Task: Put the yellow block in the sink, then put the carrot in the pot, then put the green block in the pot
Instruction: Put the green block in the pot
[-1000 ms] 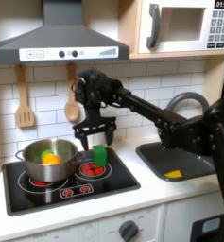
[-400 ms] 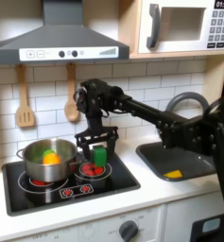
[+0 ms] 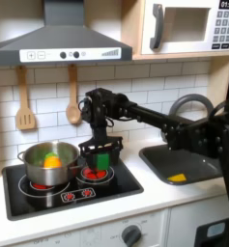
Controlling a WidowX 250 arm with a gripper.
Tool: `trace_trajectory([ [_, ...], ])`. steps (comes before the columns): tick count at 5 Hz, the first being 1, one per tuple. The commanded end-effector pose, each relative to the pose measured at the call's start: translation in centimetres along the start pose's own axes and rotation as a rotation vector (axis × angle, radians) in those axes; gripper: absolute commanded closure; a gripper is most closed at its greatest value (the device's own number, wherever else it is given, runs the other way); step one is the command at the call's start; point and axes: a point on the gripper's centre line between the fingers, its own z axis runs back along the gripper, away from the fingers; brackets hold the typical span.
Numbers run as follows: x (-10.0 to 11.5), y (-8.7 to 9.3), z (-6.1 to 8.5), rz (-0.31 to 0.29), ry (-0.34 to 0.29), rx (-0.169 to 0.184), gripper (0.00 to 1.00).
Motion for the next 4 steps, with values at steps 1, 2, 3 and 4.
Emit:
trace_trajectory([
  [1, 0.83, -0.25, -0.18, -0.051, 0.01, 0.055, 0.0],
  [2, 0.8, -0.68, -0.17, -0.059, 0.019, 0.06, 0.0],
  [3, 0.95, -0.79, -0.07, -0.055, 0.021, 0.081, 0.0],
  [4, 1.09, -0.76, -0.31, -0.052, 0.028, 0.092, 0.0],
])
